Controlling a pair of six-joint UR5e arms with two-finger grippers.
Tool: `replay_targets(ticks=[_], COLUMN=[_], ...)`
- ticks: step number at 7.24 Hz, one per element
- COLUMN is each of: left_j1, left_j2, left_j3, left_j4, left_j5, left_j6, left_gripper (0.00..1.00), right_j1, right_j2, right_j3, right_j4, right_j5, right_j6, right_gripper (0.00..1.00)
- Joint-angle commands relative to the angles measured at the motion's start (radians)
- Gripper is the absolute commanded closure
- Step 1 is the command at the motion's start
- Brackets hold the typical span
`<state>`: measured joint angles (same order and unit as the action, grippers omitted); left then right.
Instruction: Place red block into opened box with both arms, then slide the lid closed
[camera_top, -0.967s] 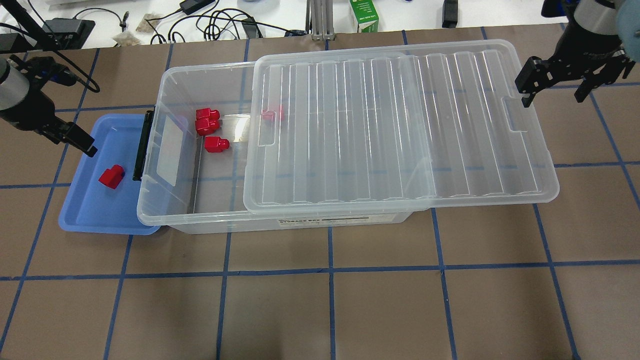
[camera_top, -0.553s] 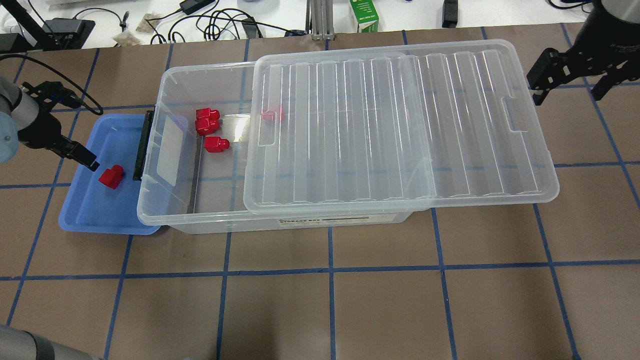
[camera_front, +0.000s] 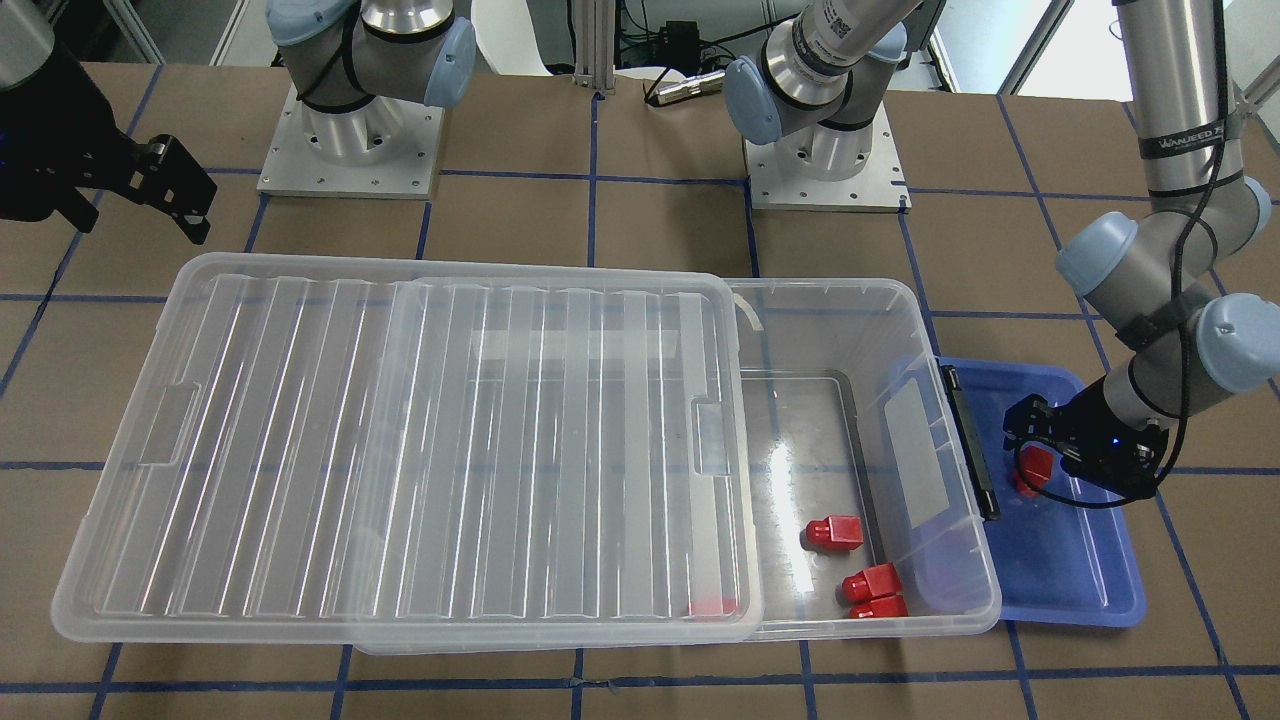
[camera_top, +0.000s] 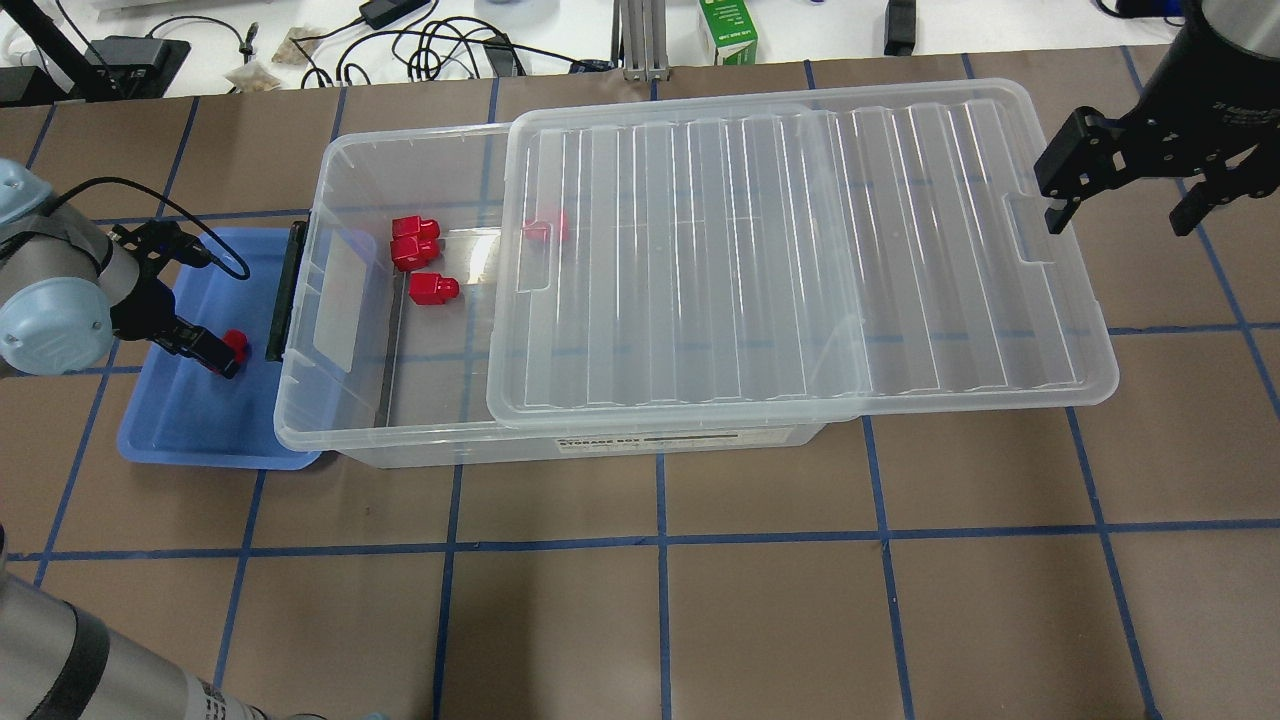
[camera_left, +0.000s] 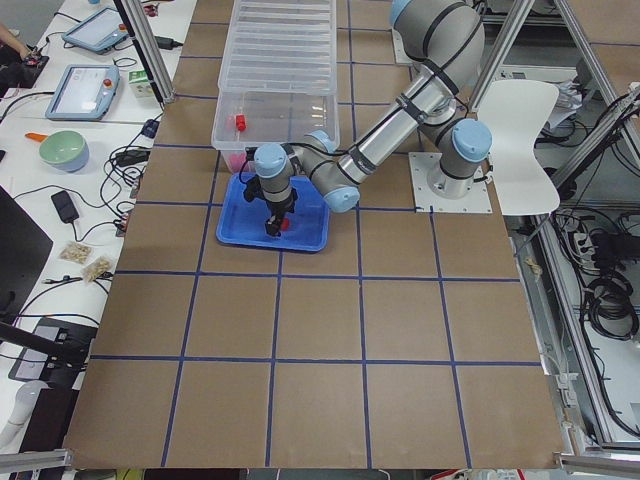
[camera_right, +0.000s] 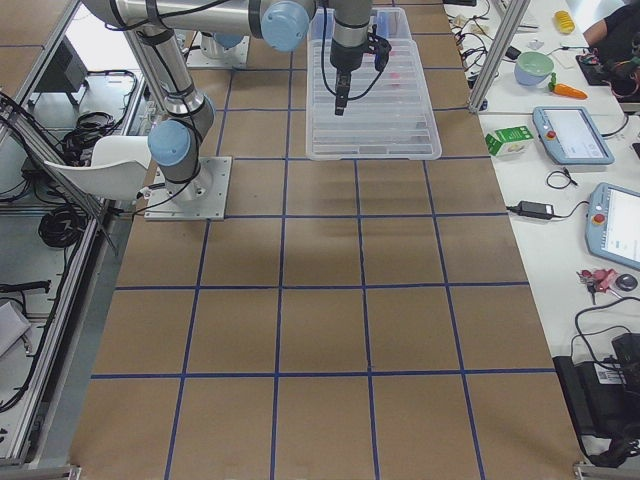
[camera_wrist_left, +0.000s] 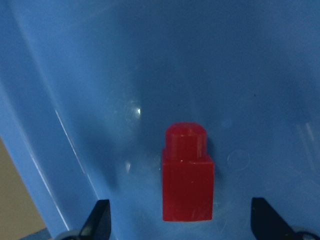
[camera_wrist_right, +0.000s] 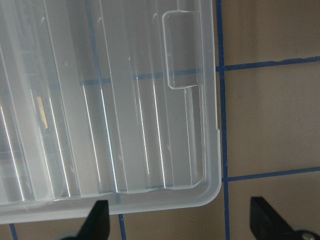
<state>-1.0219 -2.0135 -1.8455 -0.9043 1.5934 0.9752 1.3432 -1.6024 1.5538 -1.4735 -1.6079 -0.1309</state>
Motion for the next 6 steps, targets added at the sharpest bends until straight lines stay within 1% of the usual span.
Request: replay_targets(ticks=[1,2,3,4,6], left_j1=[-0.006,-0.006,-0.006,-0.015,-0.017], left_j2=[-0.008,-0.011,-0.011,0.017,0.068], left_j3=[0.002,0.003,0.009,0.011,0.017], left_j4=[0.002,0.002,0.004,0.001,-0.014], left_j5=[-0.001,0.002,0.002,-0.024,-0.030], left_j6=[-0.004,-0.004,-0.007,-0.013,-0.018], left_gripper=[0.83,0.92,0.99,1.00,1.00], right_j1=[-0.002,-0.002,-0.002,-0.002,-0.002], right_j2=[-0.002,-0.005,-0.013,-0.016,-0.016], right_j3=[-0.001,-0.001,-0.003,-0.006,-0.008], right_j4=[-0.001,0.005,0.010,0.009,0.009], right_j5=[-0.001,-0.012,-0.015,-0.014,-0.018], right_j6=[0.008,0.008,0.008,0.008,0.008], right_gripper=[0.00,0.00,0.00,0.00,0.00])
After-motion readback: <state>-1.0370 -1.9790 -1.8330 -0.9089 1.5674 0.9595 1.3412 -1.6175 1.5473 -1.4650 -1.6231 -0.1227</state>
